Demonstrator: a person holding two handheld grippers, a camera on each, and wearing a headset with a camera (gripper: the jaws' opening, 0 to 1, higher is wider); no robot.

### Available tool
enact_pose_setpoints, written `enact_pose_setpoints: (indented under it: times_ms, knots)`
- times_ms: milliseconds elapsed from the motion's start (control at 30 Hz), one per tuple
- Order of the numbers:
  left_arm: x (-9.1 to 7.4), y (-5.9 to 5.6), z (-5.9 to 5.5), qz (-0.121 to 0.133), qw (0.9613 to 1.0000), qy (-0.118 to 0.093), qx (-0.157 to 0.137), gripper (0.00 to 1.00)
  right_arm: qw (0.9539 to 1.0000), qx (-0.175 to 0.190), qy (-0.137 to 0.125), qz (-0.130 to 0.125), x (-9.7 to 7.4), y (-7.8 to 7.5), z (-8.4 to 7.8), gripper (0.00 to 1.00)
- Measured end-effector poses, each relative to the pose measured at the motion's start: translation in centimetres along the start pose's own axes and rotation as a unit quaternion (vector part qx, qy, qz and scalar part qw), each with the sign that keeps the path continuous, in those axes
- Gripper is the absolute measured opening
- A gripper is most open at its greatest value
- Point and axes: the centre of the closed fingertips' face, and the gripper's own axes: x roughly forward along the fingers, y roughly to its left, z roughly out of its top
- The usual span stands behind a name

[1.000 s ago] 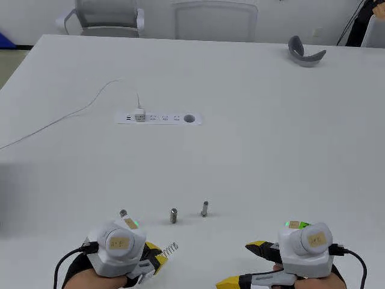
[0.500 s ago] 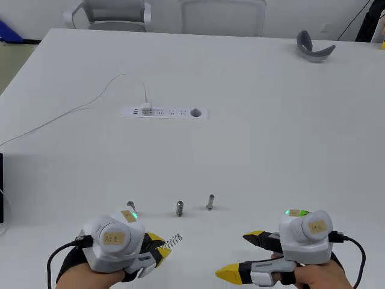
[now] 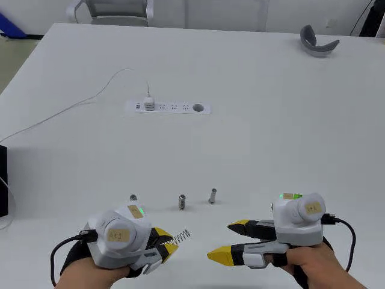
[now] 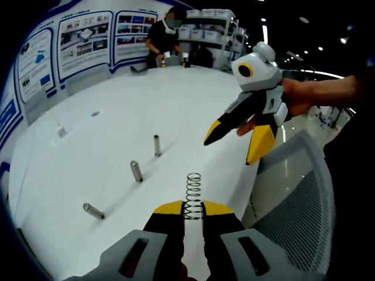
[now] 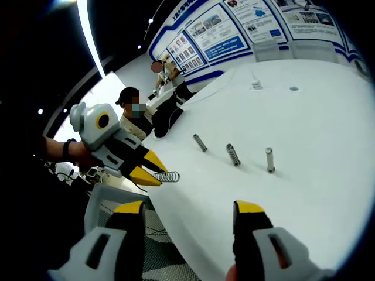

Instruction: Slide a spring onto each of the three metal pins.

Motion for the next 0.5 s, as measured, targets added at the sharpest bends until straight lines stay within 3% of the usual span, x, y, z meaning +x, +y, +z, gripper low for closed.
enact_pose_setpoints:
  times_ms: [267,500]
  knots:
    - [0.1,-1.1,1.1,-0.011,0.9999,-0.006,0.008,0.11,0.9986,0.027,-0.008,0.046,0.9,1.7,0.7,0.44]
    - [0.1,-2.0,2.0,-0.023,0.9993,-0.012,0.026,0.11,0.9956,0.052,-0.017,0.075,1.5,2.4,1.3,0.38]
